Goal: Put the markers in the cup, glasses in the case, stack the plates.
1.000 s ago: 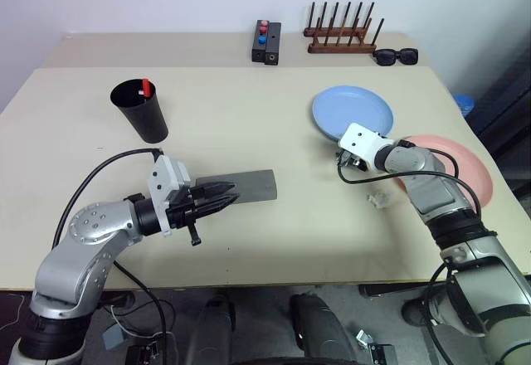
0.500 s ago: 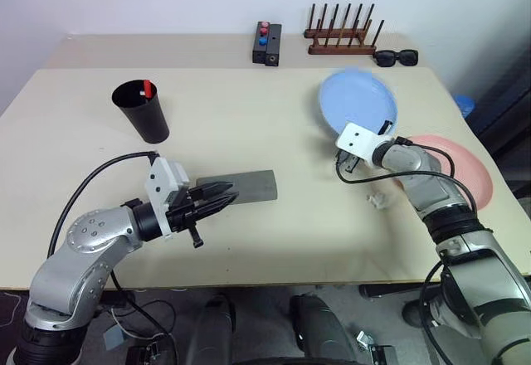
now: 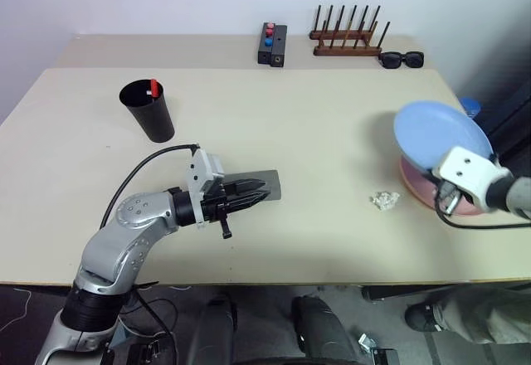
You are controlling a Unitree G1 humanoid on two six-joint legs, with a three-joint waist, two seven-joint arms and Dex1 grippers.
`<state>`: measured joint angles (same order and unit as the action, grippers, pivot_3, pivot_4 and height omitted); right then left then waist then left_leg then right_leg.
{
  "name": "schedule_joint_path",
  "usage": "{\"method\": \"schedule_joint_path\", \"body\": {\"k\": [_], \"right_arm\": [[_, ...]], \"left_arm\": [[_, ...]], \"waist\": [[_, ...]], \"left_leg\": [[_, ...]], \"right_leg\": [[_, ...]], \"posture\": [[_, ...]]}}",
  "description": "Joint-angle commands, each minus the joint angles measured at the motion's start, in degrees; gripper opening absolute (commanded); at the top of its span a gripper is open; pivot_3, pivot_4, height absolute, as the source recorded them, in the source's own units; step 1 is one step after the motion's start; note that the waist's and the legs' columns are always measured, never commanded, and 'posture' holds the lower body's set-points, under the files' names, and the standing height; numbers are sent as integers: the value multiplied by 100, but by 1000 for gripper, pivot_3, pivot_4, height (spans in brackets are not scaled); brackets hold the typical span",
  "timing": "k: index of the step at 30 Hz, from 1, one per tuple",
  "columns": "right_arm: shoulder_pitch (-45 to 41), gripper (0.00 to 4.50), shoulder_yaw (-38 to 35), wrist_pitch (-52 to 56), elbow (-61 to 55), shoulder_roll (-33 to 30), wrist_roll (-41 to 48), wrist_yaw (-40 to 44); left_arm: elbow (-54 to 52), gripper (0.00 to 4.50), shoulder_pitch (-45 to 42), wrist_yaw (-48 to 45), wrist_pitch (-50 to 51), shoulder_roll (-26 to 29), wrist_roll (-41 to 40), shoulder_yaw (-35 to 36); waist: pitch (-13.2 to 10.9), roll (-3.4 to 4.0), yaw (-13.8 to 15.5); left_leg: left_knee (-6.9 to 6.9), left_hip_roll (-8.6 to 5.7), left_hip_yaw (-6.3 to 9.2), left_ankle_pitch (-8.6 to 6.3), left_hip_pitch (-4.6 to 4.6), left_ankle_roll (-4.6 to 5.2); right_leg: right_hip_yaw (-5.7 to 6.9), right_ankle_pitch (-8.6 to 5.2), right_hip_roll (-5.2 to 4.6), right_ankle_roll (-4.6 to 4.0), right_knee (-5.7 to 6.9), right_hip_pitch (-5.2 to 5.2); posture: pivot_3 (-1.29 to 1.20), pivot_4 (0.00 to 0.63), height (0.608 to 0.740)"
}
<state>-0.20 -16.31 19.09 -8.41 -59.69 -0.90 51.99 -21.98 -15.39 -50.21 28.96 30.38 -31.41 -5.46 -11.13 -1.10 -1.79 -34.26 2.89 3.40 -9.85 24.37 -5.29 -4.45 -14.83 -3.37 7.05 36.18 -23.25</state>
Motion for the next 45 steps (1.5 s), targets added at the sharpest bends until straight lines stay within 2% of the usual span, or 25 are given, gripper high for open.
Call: {"method": "schedule_joint_path", "body": {"k": [1, 6, 13, 16, 21, 24, 26, 29, 30, 35, 41, 44, 45], "right_arm": [[182, 994, -294, -10, -267, -232, -116, -42], [133, 3490, -261, -16, -530, -113, 178, 28], [-169, 3490, 234, 387, -852, 315, 813, 162], [-381, 3490, 574, 618, -681, 680, 916, 31], [-418, 3490, 895, 619, -226, 867, 821, -113], [-484, 2685, 964, 693, -231, 904, 876, -128], [-562, 1769, 982, 776, -317, 915, 912, -158], [-642, 111, 991, 811, -478, 844, 865, -208], [-655, 20, 977, 807, -528, 827, 871, -206], [-1190, 20, 428, 1105, -673, 651, 998, -485], [-1700, 20, 603, 1033, 665, 211, 226, -1135], [-1750, 843, 787, 871, 1050, 227, 96, -1137], [-1781, 1243, 828, 762, 1138, 271, 43, -1194]], "left_arm": [[51, 888, -66, -128, -212, -18, 61, -23], [119, 888, 92, -201, -386, 3, 137, 11], [-18, 888, 456, -171, -510, 40, 145, 101], [-83, 888, 575, -174, -496, 66, 107, 156], [-85, 888, 627, -151, -492, 107, 102, 271], [-126, 888, 638, -146, -452, 138, 77, 333], [-133, 888, 609, -132, -425, 148, 69, 362], [-131, 888, 533, -88, -386, 142, 67, 365], [-131, 888, 518, -79, -379, 142, 65, 363], [-41, 888, 512, 94, -322, 221, 5, 671], [122, 888, 535, 113, -339, 406, 3, 1011], [83, 888, 561, 166, -338, 413, 10, 1073], [49, 888, 586, 218, -339, 416, 18, 1111]], "waist": [[0, 0, -50], [0, 0, -73], [0, -5, -45], [1, -7, -56], [0, -6, -31], [0, -6, -42], [0, -6, -58], [0, -6, -58], [0, -6, -57], [0, -5, -56], [0, -6, -34], [0, -5, -45], [0, -5, -56]], "left_leg": [[0, 0, 0, 0, 0, 0], [1, 0, 0, -1, 1, 1], [0, 0, 2, -1, 3, 1], [-3, 0, 2, -1, 3, 1], [-3, -2, 2, -1, 5, 1], [-2, -2, 2, -1, 3, 1], [-2, -2, 2, -1, 3, 1], [-2, -2, 2, -1, 3, 1], [-2, -2, 2, -1, 3, 1], [-2, -2, 2, -1, 4, 1], [-1, -2, 1, -1, 4, 1], [-1, -3, 0, -1, 5, 1], [0, -3, 0, -1, 5, 2]], "right_leg": [[1, 0, 0, 0, 1, 0], [0, 0, 0, 1, 0, 0], [1, -1, 0, 1, -2, 2], [0, 0, -1, 0, -3, 4], [0, 0, -2, 0, -4, 3], [1, 0, -2, 0, -2, 2], [1, 0, -2, 0, -2, 2], [1, -1, -2, 0, -2, 2], [1, -1, -2, 0, -2, 2], [1, 0, -2, 1, -1, 1], [1, -1, -4, -1, -6, 0], [1, -1, -6, -1, -6, 0], [0, -1, -6, -1, -5, 0]], "posture": [[0, 150, 740], [0, 150, 740], [0, 150, 740], [0, 150, 740], [0, 150, 740], [0, 150, 740], [0, 150, 740], [0, 150, 740], [0, 150, 740], [0, 150, 740], [0, 150, 740], [0, 150, 740], [0, 150, 740]]}}
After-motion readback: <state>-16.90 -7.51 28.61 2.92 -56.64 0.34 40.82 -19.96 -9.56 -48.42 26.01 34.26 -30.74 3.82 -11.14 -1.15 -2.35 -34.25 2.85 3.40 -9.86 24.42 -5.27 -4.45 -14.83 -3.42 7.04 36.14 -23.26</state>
